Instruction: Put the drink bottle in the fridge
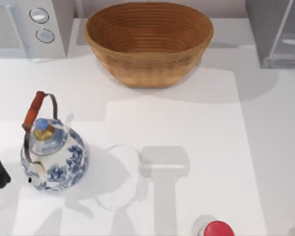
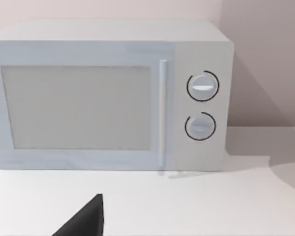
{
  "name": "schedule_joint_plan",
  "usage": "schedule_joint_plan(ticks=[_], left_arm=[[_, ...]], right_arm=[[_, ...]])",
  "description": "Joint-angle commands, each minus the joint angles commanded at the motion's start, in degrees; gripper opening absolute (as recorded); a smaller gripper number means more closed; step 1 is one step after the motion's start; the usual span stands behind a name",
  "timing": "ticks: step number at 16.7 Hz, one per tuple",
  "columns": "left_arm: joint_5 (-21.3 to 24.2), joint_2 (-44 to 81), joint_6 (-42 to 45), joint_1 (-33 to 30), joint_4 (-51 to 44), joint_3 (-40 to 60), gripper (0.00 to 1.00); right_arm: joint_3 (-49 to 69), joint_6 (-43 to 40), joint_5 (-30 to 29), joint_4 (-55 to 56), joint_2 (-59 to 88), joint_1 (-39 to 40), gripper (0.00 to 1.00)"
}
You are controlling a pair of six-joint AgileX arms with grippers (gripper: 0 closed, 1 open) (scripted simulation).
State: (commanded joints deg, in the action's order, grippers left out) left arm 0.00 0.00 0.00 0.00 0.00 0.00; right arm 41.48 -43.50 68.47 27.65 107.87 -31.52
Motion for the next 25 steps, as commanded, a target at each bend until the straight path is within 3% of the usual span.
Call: schedule_joint_plan(ticks=[4, 8, 14, 15, 16, 20, 25], left_arm=[[0.0, 0.0, 0.0, 0.0, 0.0, 0.0, 1.0], [0.0, 0.0, 0.0, 0.0, 0.0, 0.0, 1.0], [0.0, 0.0, 0.0, 0.0, 0.0, 0.0, 1.0], [0.0, 0.0, 0.0, 0.0, 0.0, 0.0, 1.0], [0.0, 0.0, 0.0, 0.0, 0.0, 0.0, 1.0], [0.0, 0.0, 0.0, 0.0, 0.0, 0.0, 1.0], [0.0, 0.0, 0.0, 0.0, 0.0, 0.0, 1.0]], right_arm=[[5.3, -11.4, 3.2, -20.5, -1.5, -5.3, 0.01], [7.2, -20.0, 6.7, -33.9, -2.4, -8.8, 0.01], [7.3, -23.2, 8.4, -37.9, -2.3, -9.8, 0.01], [4.7, -23.1, 8.4, -37.6, -4.8, -1.8, 0.01], [4.6, -23.0, 8.3, -37.6, -4.8, -1.8, 0.01], [0.9, -18.5, 3.0, -37.6, -10.8, 0.3, 0.01], [-9.8, -6.1, -12.8, -37.2, -31.3, 7.4, 0.01]])
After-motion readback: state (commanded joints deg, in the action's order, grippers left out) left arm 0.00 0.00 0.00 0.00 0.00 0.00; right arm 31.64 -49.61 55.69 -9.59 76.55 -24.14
